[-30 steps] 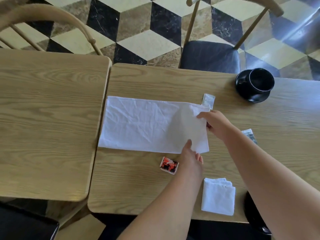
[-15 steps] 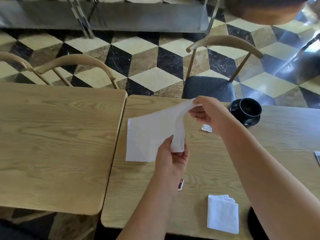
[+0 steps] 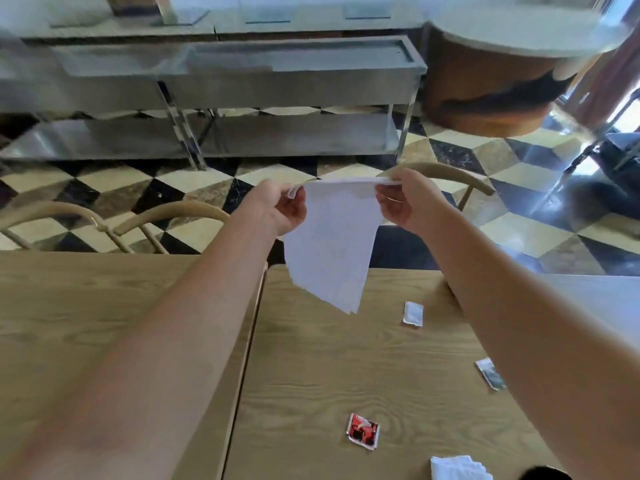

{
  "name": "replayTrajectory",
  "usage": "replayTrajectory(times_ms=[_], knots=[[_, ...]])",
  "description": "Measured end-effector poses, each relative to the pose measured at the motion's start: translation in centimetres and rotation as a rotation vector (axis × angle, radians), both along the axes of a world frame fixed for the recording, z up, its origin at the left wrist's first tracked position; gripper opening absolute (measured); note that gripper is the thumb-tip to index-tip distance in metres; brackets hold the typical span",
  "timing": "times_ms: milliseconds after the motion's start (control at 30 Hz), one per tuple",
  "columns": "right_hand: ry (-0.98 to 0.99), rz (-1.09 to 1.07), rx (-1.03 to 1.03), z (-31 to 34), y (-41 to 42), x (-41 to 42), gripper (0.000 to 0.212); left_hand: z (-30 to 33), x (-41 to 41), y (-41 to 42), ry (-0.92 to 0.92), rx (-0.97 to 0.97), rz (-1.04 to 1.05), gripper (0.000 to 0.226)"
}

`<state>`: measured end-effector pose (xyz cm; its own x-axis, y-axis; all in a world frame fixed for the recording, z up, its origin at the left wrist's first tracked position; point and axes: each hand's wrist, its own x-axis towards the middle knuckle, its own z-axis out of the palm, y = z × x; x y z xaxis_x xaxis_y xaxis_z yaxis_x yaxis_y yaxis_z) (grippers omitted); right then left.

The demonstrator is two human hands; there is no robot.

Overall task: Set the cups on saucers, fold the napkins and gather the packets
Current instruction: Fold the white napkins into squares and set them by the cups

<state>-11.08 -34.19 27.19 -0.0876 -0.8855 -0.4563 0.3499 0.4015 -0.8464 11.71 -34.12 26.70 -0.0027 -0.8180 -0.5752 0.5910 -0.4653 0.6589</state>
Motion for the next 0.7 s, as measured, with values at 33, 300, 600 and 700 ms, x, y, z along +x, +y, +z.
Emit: replayTrajectory(times_ms=[33,300,600,700], knots=[[-0.007,-0.021,-0.012,0.5,0.0,-0.1,0.021,0.7,0.0,-0.1,-0.007,-0.034,-0.024,0.025],[0.013,-0.072,0.009,-2.0,5.5,-1.5,0.016,-1.1,0.6,5.9,-0.195,-0.157,-0.192,0.011],[0.22,0.092,0.468,-18.9,20.8,-1.7,0.011,-17.6,2.3,21.3,-0.216,0.265,-0.302,0.01],[0.268,0.291,0.672,-22.8,25.8,-1.9,0.016,-22.1,2.9,27.2,-0.25,0.474,-0.356,0.014]])
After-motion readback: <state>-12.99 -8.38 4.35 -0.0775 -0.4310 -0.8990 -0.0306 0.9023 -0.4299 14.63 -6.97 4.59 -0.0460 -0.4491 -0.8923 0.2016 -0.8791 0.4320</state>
